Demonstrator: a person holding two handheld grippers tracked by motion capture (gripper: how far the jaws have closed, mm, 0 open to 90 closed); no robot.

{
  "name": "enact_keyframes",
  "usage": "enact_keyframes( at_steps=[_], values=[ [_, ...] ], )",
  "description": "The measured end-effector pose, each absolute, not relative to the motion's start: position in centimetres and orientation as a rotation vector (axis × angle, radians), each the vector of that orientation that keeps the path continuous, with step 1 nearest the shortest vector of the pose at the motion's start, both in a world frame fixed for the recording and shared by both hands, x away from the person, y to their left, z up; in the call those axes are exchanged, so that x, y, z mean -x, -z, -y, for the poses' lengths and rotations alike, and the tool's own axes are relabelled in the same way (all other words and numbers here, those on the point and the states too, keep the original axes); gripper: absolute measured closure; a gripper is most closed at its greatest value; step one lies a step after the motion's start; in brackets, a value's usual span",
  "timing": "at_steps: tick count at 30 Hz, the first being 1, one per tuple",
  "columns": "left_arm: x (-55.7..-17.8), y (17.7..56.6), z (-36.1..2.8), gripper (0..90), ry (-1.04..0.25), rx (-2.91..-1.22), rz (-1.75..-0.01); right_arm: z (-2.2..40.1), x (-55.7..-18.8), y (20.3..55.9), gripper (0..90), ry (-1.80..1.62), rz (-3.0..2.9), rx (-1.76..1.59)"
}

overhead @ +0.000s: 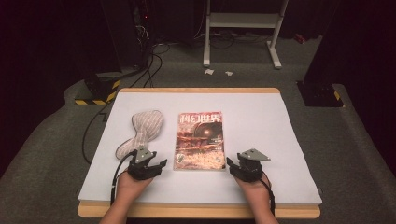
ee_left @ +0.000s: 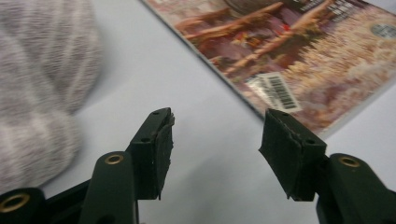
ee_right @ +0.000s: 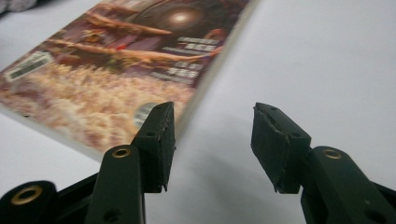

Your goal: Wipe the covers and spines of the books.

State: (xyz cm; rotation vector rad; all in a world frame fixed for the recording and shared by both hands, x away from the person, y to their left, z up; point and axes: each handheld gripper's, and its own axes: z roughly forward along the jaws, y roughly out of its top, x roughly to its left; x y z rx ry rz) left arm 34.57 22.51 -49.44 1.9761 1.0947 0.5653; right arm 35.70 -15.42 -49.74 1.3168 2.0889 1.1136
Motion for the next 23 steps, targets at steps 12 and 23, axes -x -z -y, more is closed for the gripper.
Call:
enact_keyframes(
  at_steps=[12, 23],
  values=[
    [-33.7, 48.9, -27.1, 40.0, -0.631, -1.891, -1.197, 21.8, -35.3, 49.0, 46.6, -1.064, -1.915, -1.412],
    [-33.7, 48.9, -27.7, 39.7, -0.638, -1.88, -1.209, 21.9, -35.6, 49.4, 46.5, -1.056, -1.914, -1.423]
  ],
)
